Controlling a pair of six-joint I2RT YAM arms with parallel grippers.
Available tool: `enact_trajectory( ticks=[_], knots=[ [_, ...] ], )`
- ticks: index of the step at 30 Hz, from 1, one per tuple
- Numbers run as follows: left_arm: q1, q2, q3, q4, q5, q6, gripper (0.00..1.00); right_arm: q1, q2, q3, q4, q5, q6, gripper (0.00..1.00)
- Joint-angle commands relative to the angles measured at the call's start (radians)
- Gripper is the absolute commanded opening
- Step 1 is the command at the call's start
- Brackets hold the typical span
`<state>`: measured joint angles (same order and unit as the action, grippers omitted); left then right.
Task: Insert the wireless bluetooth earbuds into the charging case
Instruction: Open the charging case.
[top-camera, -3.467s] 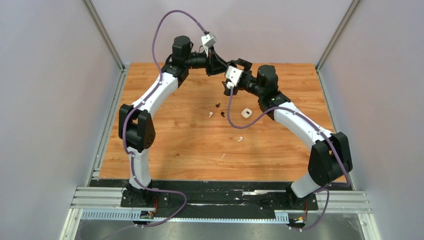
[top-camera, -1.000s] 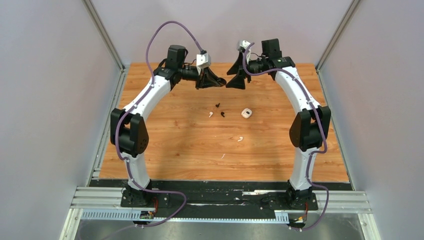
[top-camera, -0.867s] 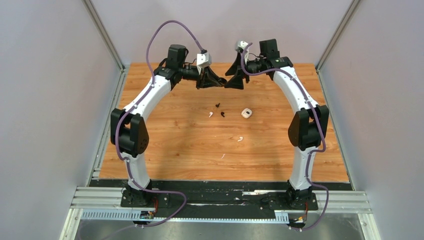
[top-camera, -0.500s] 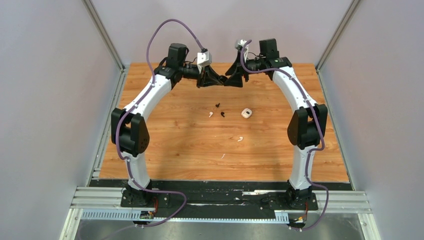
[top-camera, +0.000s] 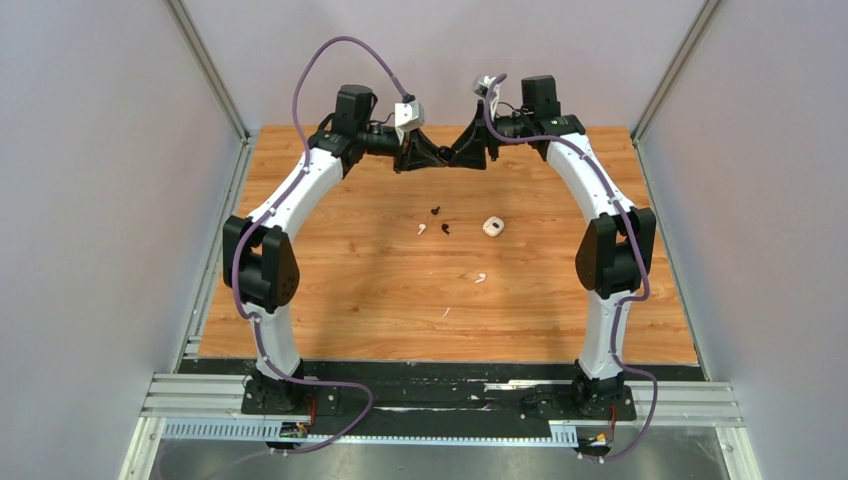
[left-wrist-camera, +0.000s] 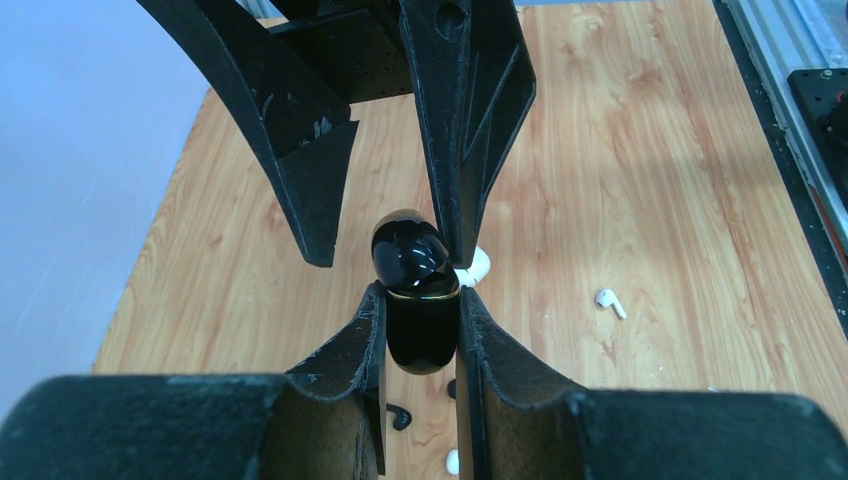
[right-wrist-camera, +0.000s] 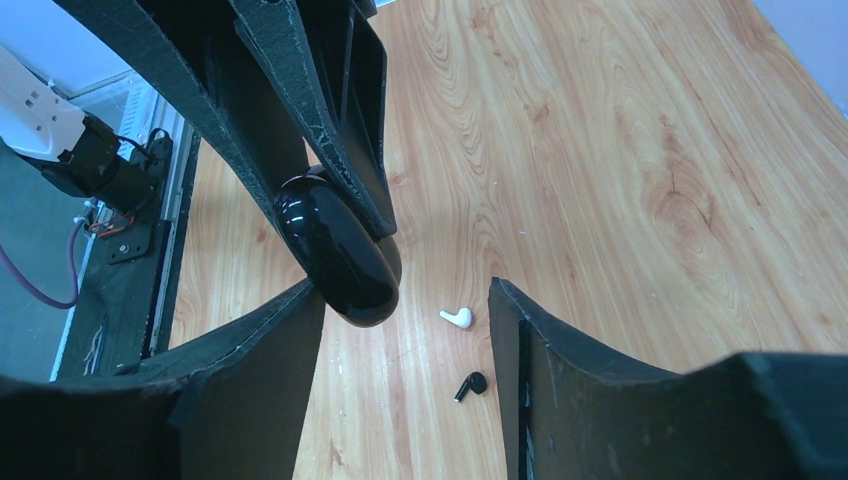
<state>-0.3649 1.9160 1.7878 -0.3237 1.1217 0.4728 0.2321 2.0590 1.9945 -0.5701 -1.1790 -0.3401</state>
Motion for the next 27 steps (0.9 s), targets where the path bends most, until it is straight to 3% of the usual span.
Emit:
enact_trajectory(
  ticks=[1, 17, 27],
  knots=[
    [-0.019, 0.002, 0.031, -0.008, 0.076, -0.046, 0.0, -0.019, -0.031, 0.018, 0.1, 0.044, 0.015, 0.59],
    [-0.019, 0.024, 0.037, 0.054, 0.064, -0.132, 0.0, -0.043, -0.016, 0.034, 0.132, 0.023, 0.067, 0.53],
    [0.007, 0.025, -0.057, 0.443, 0.06, -0.507, 0.0, -0.024, -0.033, -0.005, 0.134, -0.002, 0.067, 0.5]
  ],
)
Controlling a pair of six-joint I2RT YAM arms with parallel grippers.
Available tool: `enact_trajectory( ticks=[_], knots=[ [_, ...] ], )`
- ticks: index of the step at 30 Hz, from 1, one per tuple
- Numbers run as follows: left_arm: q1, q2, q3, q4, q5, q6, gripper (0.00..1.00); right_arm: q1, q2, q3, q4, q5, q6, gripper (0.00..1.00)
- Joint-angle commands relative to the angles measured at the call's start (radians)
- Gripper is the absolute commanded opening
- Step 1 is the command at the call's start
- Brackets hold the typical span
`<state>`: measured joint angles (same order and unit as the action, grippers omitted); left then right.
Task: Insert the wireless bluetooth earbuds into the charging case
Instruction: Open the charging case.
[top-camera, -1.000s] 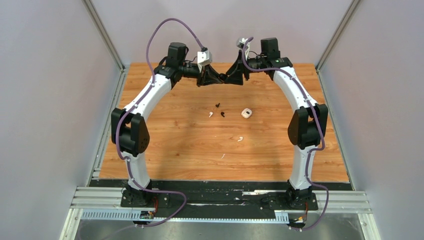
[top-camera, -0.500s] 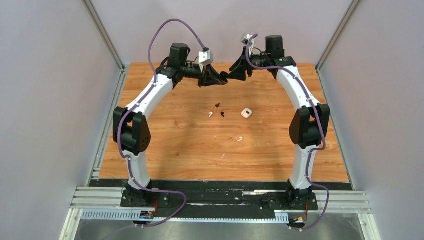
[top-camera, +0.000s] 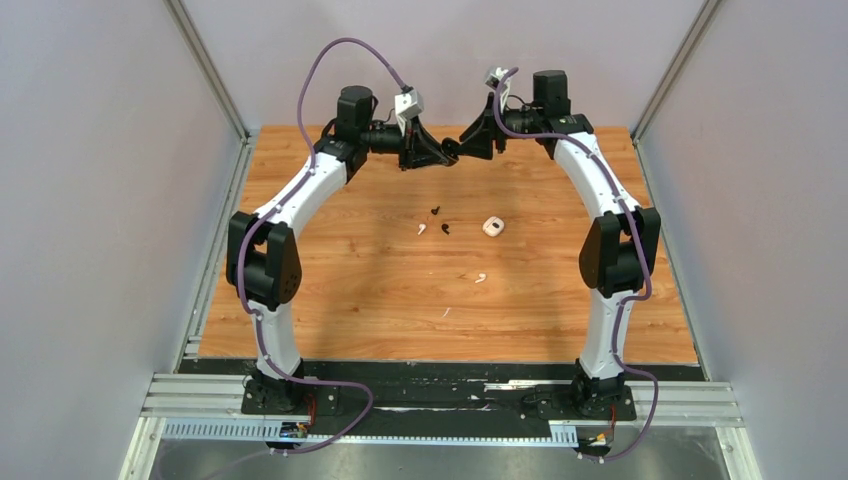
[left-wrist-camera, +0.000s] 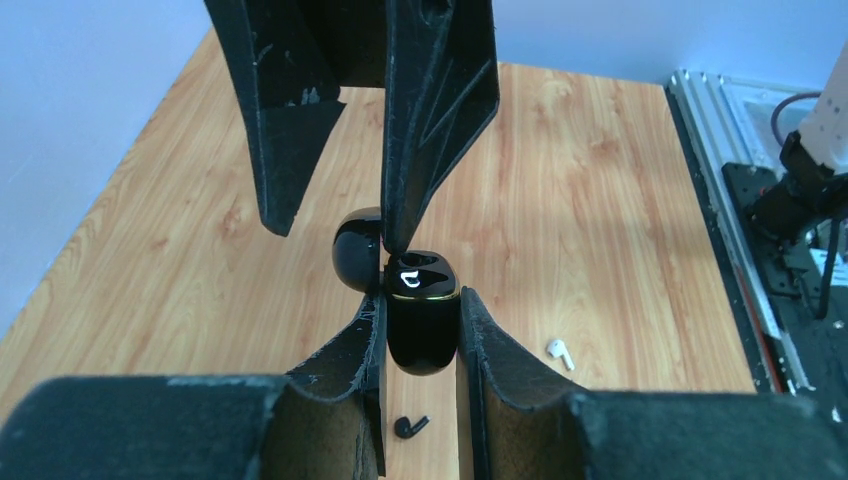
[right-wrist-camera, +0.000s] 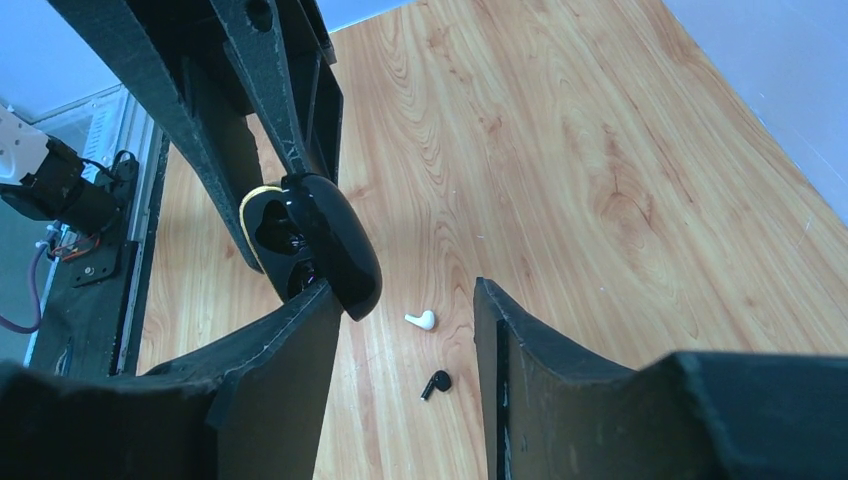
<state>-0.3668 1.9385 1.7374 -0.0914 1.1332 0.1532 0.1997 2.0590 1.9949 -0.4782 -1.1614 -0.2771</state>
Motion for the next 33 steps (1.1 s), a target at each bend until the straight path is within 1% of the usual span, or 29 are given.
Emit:
enact_trajectory(
  ticks=[1, 6, 15, 19, 22, 28, 31, 32, 33],
  knots=[
    [0.009, 0.003, -0.008, 0.216, 0.053, -0.194, 0.0, 0.01, -0.033, -0.003, 0.042, -0.021, 0.005, 0.5],
    [0.009, -0.001, -0.02, 0.243, 0.054, -0.211, 0.0, 0.012, -0.028, 0.002, 0.045, -0.024, 0.004, 0.47],
    [0.009, 0.018, -0.008, 0.249, 0.086, -0.234, 0.0, 0.021, -0.014, 0.033, 0.078, -0.028, 0.047, 0.49],
    [0.009, 0.022, -0.004, 0.248, 0.09, -0.234, 0.0, 0.021, -0.012, 0.035, 0.081, -0.033, 0.052, 0.46],
    [0.009, 0.022, -0.004, 0.248, 0.085, -0.233, 0.0, 0.021, -0.014, 0.026, 0.082, -0.045, 0.055, 0.43],
    [0.009, 0.025, -0.004, 0.249, 0.06, -0.233, 0.0, 0.027, -0.018, 0.01, 0.081, -0.063, 0.059, 0.22],
    [0.009, 0.024, -0.004, 0.241, 0.008, -0.237, 0.0, 0.036, -0.025, -0.001, 0.08, -0.055, 0.056, 0.07],
    [0.009, 0.025, 0.0, 0.223, -0.007, -0.242, 0.01, 0.038, -0.029, -0.006, 0.081, -0.036, 0.049, 0.03],
    [0.009, 0.024, 0.003, 0.207, -0.038, -0.243, 0.06, 0.044, -0.037, -0.011, 0.078, -0.002, 0.037, 0.0]
  ],
)
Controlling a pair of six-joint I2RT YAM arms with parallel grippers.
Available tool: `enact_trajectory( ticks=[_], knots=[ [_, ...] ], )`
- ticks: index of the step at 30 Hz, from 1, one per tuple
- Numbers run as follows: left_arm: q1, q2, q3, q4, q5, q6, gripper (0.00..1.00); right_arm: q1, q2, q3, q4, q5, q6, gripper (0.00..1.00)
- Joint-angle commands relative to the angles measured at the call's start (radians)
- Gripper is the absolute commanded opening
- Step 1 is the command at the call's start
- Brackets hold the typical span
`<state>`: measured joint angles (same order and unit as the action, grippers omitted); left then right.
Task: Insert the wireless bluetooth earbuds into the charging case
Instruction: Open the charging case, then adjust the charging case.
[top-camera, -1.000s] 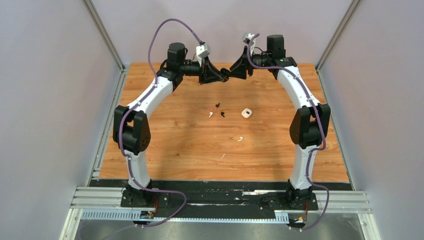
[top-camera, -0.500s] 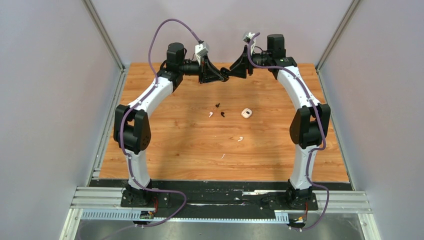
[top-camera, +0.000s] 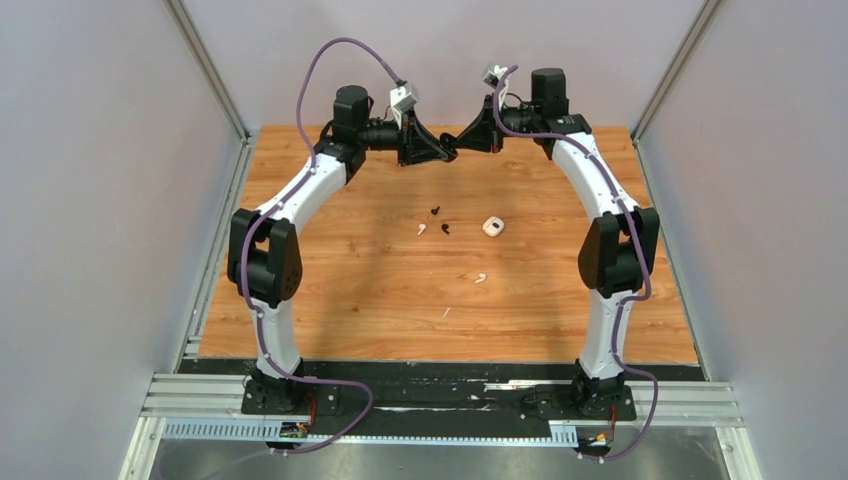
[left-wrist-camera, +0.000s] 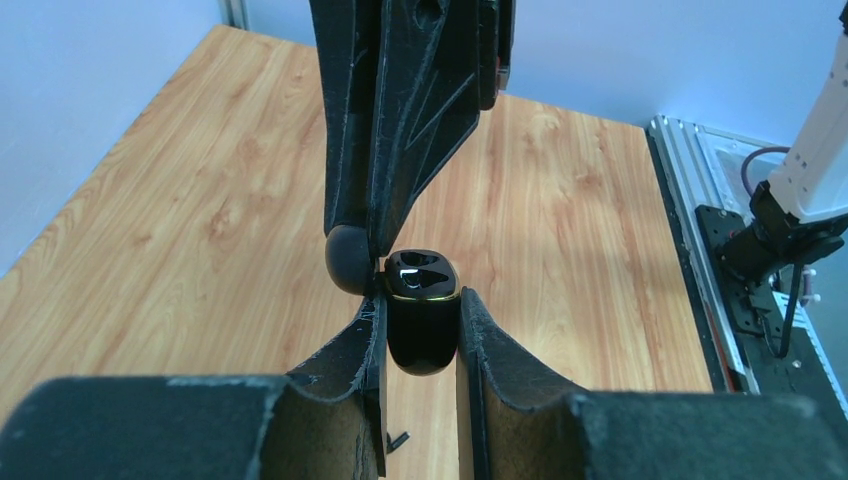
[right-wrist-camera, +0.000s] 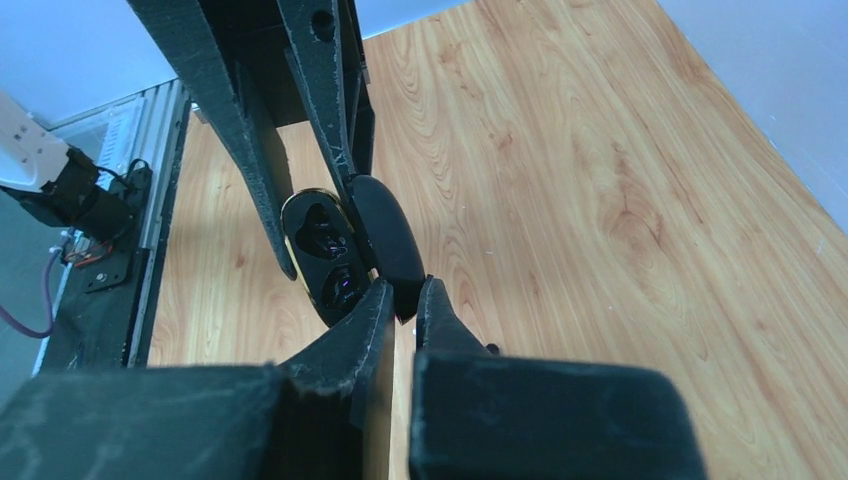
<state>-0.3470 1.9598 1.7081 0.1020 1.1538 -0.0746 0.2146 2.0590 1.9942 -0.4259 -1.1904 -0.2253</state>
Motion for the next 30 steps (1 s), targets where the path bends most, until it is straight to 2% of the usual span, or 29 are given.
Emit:
enact_trajectory(
  ticks=[1, 2, 3, 5, 7, 9, 13, 17, 23, 30],
  knots=[
    [-0.01, 0.0, 0.041, -0.029, -0.073, -0.008, 0.19, 0.031, -0.044, -0.015, 0.019, 0.064, -0.041, 0.0],
    [-0.009, -0.005, 0.045, -0.057, -0.1, 0.0, 0.26, 0.033, -0.051, -0.015, 0.007, 0.106, -0.074, 0.0],
    [-0.005, -0.018, 0.047, -0.113, -0.111, 0.025, 0.4, 0.035, -0.056, -0.011, -0.01, 0.144, -0.118, 0.0],
    [0.008, -0.048, 0.04, -0.192, -0.139, 0.062, 0.55, 0.035, -0.066, 0.005, -0.055, 0.224, -0.24, 0.0],
    [0.028, -0.081, 0.034, -0.25, -0.14, 0.072, 0.62, 0.034, -0.078, 0.017, -0.099, 0.282, -0.353, 0.0],
    [0.053, -0.108, 0.038, -0.287, -0.126, 0.055, 0.65, 0.035, -0.091, 0.021, -0.145, 0.315, -0.464, 0.0],
    [0.082, -0.115, 0.119, -0.424, -0.109, 0.055, 0.64, 0.059, -0.125, 0.0, -0.244, 0.38, -0.696, 0.0],
    [0.085, -0.056, 0.244, -0.554, -0.117, 0.034, 0.59, 0.114, -0.132, -0.005, -0.343, 0.463, -0.871, 0.0],
    [0.071, 0.007, 0.318, -0.61, -0.119, 0.037, 0.56, 0.175, -0.115, 0.032, -0.409, 0.51, -0.923, 0.0],
    [0.027, 0.072, 0.422, -0.793, -0.131, 0.171, 0.55, 0.197, -0.095, 0.077, -0.437, 0.517, -0.904, 0.0]
  ],
)
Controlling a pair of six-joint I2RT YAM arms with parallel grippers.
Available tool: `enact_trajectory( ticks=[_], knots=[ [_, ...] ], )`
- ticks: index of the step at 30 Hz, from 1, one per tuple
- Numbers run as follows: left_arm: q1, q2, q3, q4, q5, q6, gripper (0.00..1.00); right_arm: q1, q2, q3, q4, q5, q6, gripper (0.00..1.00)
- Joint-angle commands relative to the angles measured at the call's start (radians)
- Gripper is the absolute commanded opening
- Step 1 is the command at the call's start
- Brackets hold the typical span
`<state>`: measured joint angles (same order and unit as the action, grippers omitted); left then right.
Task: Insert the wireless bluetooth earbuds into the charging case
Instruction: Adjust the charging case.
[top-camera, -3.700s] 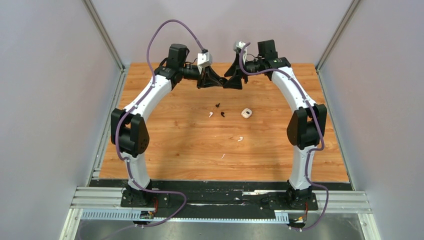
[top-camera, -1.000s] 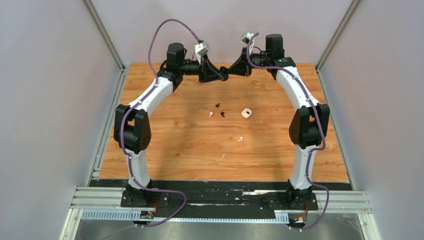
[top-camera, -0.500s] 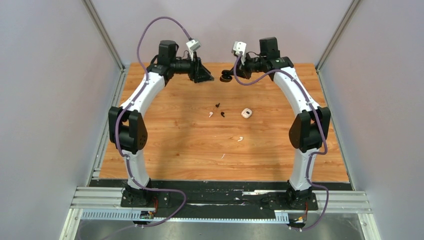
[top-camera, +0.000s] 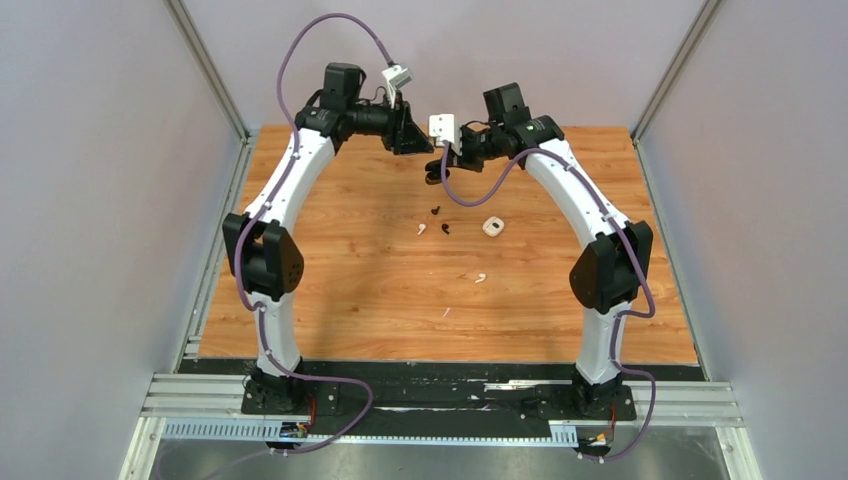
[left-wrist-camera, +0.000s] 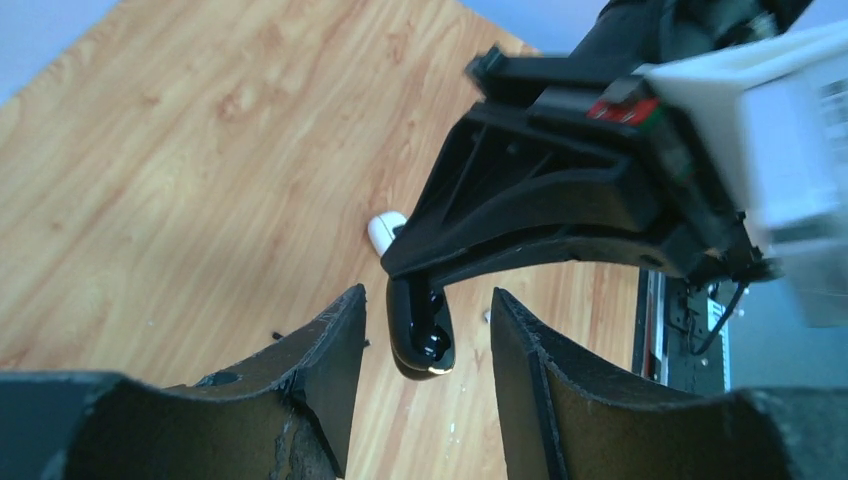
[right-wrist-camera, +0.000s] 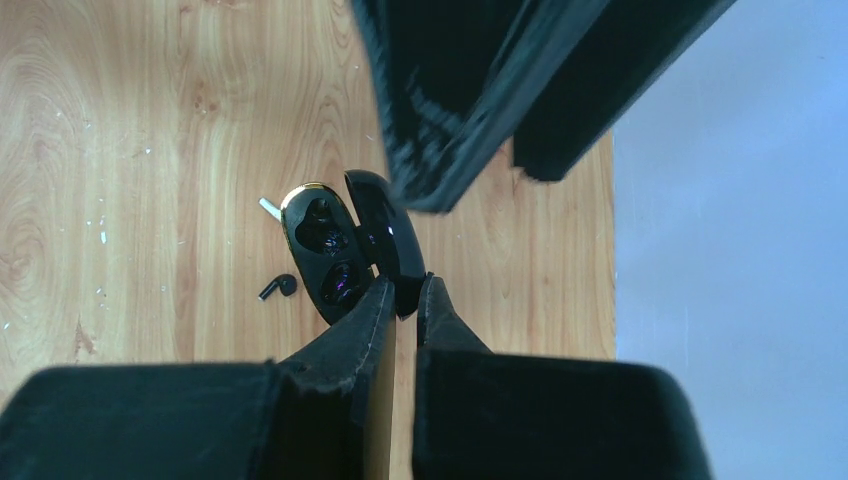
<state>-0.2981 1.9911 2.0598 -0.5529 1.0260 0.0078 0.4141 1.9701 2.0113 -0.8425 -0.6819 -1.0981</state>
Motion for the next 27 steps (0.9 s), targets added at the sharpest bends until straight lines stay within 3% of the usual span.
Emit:
enact_trajectory(
  ticks=[1, 6, 10, 27],
  knots=[
    [-0.023, 0.043, 0.071, -0.145, -0.021, 0.099, 0.56, -0.001, -0.006, 0.063, -0.021, 0.01, -0.03, 0.0],
    [-0.024, 0.042, 0.06, -0.169, -0.059, 0.109, 0.58, 0.003, -0.017, 0.066, -0.021, 0.001, -0.025, 0.0],
    [-0.024, 0.059, 0.062, -0.161, -0.017, 0.084, 0.53, 0.01, -0.021, 0.064, -0.019, 0.003, -0.024, 0.0],
    [-0.022, 0.175, 0.202, -0.261, 0.042, 0.075, 0.5, 0.029, -0.026, 0.072, 0.004, 0.016, -0.043, 0.0]
  ],
)
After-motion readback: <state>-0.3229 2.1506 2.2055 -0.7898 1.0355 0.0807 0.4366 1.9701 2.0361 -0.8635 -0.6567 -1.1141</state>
